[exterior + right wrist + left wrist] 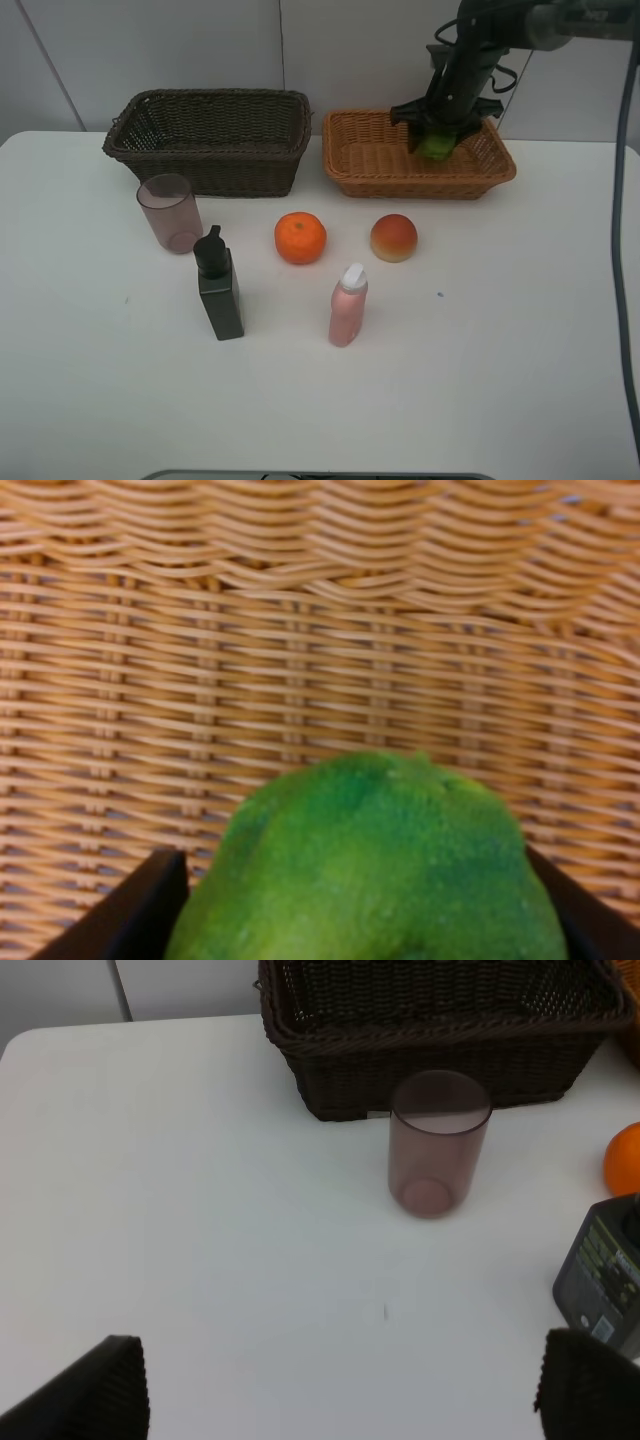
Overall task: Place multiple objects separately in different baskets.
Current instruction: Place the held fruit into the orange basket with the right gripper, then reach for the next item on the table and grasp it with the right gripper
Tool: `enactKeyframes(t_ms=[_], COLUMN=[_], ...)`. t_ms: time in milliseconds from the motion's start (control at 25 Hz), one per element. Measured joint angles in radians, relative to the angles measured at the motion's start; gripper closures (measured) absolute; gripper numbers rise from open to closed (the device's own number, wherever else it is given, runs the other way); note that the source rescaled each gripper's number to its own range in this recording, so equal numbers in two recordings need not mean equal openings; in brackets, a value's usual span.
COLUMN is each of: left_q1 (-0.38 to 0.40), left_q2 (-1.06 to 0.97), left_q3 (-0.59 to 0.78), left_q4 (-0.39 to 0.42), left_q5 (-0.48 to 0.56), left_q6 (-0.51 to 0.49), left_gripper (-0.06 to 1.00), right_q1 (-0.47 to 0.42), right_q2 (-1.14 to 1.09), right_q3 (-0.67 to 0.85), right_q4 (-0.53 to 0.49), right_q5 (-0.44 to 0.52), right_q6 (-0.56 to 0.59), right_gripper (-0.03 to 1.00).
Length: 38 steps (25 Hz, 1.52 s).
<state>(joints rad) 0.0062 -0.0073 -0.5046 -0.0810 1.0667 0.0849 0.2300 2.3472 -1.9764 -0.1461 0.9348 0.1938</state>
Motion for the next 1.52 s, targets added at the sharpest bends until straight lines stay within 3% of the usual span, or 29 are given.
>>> enactKeyframes(t_ms=[320, 800, 840, 960, 1040, 1280, 1520], left_q1=[0.000, 0.000, 0.000, 0.000, 0.000, 0.000, 0.000], left_q2=[0.000, 0.000, 0.000, 0.000, 0.000, 0.000, 0.000], left_q3=[0.000, 0.000, 0.000, 0.000, 0.000, 0.000, 0.000], left_q4=[0.000, 0.000, 0.000, 0.000, 0.000, 0.000, 0.000], left_q5=[0.000, 0.000, 0.000, 0.000, 0.000, 0.000, 0.000], left_q6=[0.000, 0.000, 0.000, 0.000, 0.000, 0.000, 0.000], left_gripper=[-0.06, -0.06, -0.06, -0.06, -0.06, -0.06, -0.06], right_q1=[0.007, 0.007, 0.007, 0.007, 0.007, 0.008, 0.048], right_q2=[0.009, 0.029, 0.029, 0.019, 0.005, -0.068, -0.159], right_q3=[0.000, 0.000, 0.000, 0.000, 0.000, 0.000, 0.002], right_q4=[-0.002, -0.002, -0.002, -0.002, -0.002, 0.001, 0.000], right_q5=[-0.054, -0.058, -0.058, -0.058, -0.058, -0.032, 0.101], right_q6=[0.000, 0.000, 0.000, 0.000, 0.000, 0.002, 0.040], right_gripper=[0.50, 0.49, 0.45, 0.19, 0.12, 0.08, 0.07])
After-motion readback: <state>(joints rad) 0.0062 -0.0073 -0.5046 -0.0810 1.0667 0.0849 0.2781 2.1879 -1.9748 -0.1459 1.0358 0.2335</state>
